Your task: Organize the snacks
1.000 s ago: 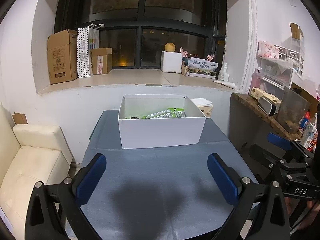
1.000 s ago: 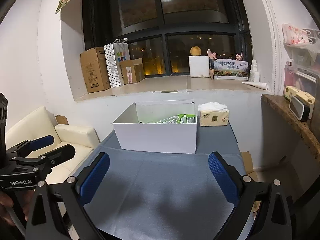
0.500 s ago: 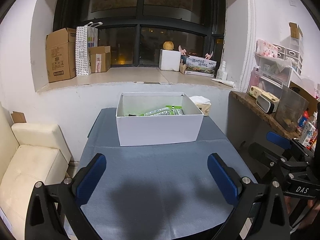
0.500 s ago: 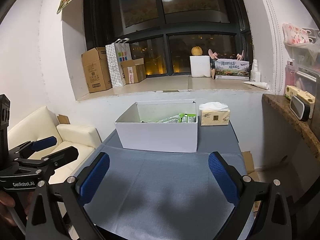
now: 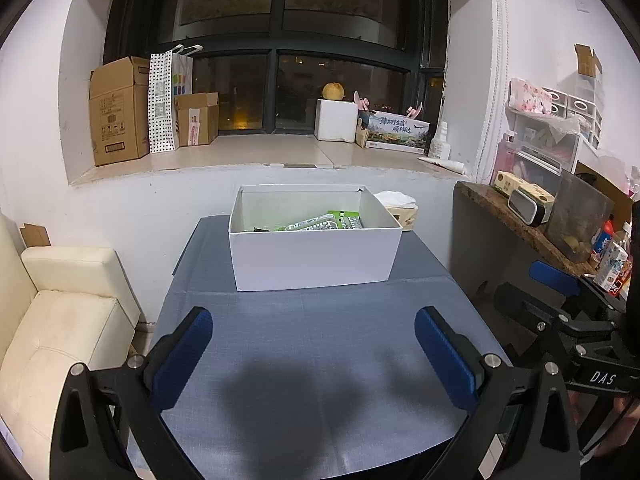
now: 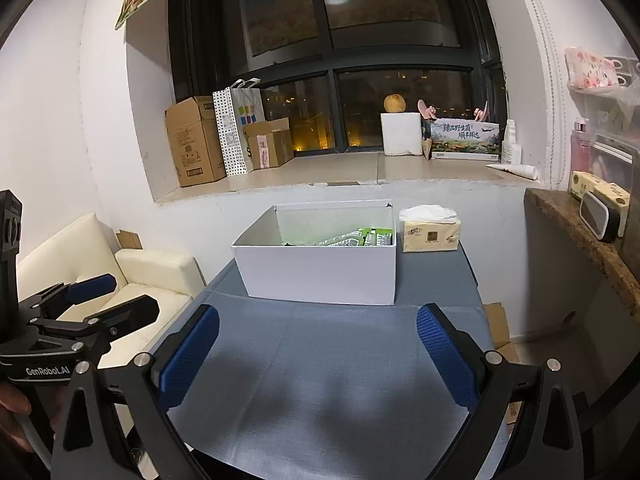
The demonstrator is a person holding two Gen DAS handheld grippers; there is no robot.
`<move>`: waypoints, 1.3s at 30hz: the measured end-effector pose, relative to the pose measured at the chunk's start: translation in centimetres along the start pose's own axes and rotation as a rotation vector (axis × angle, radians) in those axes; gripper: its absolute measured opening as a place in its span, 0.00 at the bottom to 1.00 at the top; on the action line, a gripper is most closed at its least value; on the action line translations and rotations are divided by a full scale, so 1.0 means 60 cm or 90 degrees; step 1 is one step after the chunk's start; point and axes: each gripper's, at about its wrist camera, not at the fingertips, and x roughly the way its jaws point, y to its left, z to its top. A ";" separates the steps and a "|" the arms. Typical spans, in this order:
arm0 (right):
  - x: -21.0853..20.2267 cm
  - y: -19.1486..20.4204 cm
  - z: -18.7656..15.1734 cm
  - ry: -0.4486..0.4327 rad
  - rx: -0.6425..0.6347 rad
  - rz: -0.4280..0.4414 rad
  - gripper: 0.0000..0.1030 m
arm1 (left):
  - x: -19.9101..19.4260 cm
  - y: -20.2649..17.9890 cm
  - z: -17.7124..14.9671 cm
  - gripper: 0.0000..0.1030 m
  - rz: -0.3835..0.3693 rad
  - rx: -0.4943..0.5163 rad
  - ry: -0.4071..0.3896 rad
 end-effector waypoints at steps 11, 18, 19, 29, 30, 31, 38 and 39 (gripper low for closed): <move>-0.001 -0.001 0.001 -0.002 -0.004 0.005 0.99 | -0.004 -0.002 -0.001 1.00 -0.001 0.002 -0.001; -0.004 -0.004 0.000 -0.003 -0.003 0.004 0.99 | -0.007 0.000 -0.002 1.00 0.000 -0.001 0.000; -0.004 -0.003 0.001 -0.003 -0.003 0.004 0.99 | -0.008 0.001 -0.003 1.00 0.000 -0.002 0.000; -0.007 -0.003 0.003 -0.006 -0.008 0.008 0.99 | -0.013 0.003 -0.004 1.00 0.000 -0.002 -0.002; -0.007 -0.003 0.003 -0.005 -0.008 0.008 0.99 | -0.013 0.002 -0.003 1.00 0.000 -0.002 -0.002; -0.007 -0.003 0.004 -0.005 -0.007 0.008 0.99 | -0.013 0.002 -0.003 1.00 0.001 -0.002 -0.002; -0.009 -0.004 0.005 -0.006 -0.005 0.016 0.99 | -0.013 0.002 -0.002 1.00 -0.001 -0.002 -0.001; -0.009 -0.004 0.004 -0.006 -0.006 0.013 0.99 | -0.013 0.002 -0.002 1.00 -0.001 -0.001 -0.001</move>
